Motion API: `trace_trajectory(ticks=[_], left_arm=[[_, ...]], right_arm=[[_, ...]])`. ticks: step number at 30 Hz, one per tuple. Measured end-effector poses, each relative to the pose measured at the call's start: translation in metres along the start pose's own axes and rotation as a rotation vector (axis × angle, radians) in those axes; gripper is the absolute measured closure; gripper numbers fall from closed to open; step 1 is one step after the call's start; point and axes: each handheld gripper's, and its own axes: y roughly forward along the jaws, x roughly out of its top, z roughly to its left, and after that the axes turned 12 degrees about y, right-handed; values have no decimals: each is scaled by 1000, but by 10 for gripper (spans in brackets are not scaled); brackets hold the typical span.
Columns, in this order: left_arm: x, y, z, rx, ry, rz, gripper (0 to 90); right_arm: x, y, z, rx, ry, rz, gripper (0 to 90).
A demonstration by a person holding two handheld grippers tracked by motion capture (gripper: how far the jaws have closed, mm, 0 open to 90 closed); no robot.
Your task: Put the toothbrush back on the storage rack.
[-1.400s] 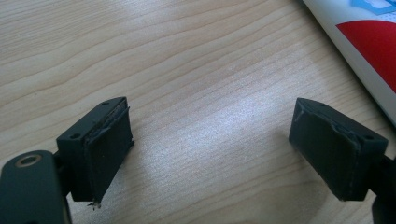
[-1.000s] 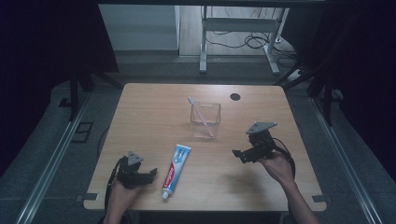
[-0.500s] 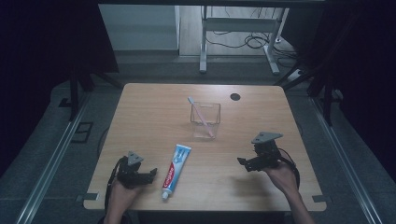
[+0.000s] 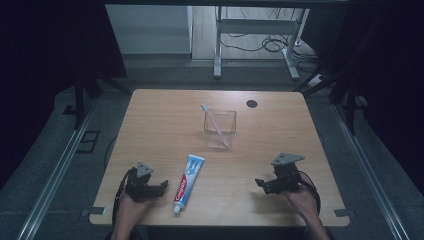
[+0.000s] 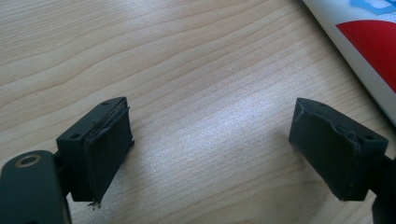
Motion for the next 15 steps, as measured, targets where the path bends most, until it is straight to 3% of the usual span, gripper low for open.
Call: trace_trajectory(ticks=[5, 15], left_arm=[[0, 0, 0, 0, -1, 0, 131], [0, 0, 0, 0, -2, -1, 132]], right_arm=[[-12, 5, -3, 12, 31, 3, 24], [-26, 13, -10, 6, 49, 18, 25]])
